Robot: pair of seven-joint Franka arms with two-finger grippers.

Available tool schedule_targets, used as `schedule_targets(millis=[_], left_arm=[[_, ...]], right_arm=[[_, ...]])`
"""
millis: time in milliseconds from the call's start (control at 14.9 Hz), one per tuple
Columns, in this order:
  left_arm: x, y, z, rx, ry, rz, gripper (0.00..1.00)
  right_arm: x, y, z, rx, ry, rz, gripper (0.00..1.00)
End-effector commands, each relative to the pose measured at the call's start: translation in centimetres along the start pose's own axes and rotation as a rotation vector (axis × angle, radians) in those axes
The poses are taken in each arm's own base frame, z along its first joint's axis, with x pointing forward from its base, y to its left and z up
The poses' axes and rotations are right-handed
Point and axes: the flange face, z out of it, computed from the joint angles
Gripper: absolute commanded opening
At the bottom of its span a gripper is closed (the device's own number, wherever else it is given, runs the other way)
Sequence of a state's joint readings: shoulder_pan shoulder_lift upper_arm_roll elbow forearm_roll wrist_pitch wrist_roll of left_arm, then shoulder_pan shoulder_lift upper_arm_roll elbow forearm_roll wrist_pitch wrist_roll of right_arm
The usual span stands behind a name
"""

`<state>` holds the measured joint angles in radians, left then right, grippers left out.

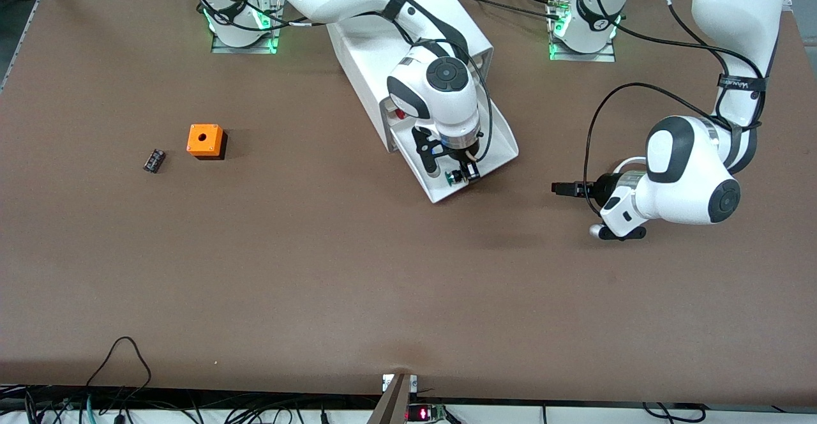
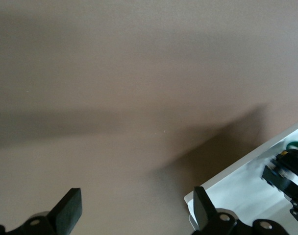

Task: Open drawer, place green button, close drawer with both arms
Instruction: 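Lower the green button into the drawer and open the right gripper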

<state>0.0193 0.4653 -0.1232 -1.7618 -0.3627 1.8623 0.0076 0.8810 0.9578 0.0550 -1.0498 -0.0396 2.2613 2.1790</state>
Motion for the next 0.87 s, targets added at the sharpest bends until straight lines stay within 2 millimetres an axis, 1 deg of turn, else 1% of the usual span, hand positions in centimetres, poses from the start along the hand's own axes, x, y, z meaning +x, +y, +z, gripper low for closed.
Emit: schedule_targets(millis=[0, 67, 134, 201, 335, 536, 603, 670, 804], left_arm=[[-0.9, 0.5, -1.6, 0.031, 0.008, -0.004, 1.00], [-1.0, 0.6, -1.8, 0.031, 0.012, -0.001, 1.00], [-1.1, 0.6, -1.9, 0.033, 0.011, -0.002, 1.00], [-1.2, 0.5, -2.1, 0.049, 0.014, 0.004, 1.00], [-1.2, 0.3, -2.0, 0.064, 0.015, -0.004, 1.00], [-0.5, 0.6, -1.4, 0.066, 0.078, -0.082, 1.00], [-0.3, 1.3, -0.3, 0.069, 0.103, -0.129, 1.00], [-0.1, 2.3, 0.7, 0.071, 0.142, -0.171, 1.00], [0.2, 4.4, 2.8, 0.065, 0.198, -0.275, 1.00]], right_arm=[[-0.2, -0.9, -1.2, 0.043, 0.021, 0.005, 1.00], [0.3, -1.2, -1.4, 0.046, 0.031, 0.007, 1.00], [0.6, -1.7, -2.3, 0.059, 0.039, 0.006, 1.00], [1.5, -2.4, -3.2, 0.060, 0.059, 0.001, 1.00], [2.7, -3.4, -6.3, 0.051, 0.086, -0.051, 1.00], [7.0, -6.1, -10.4, 0.024, 0.098, -0.133, 1.00], [8.2, -6.6, -11.3, 0.016, 0.100, -0.186, 1.00], [9.4, -7.1, -12.6, 0.000, 0.102, -0.238, 1.00], [12.9, -8.5, -15.1, -0.036, 0.075, -0.323, 1.00]])
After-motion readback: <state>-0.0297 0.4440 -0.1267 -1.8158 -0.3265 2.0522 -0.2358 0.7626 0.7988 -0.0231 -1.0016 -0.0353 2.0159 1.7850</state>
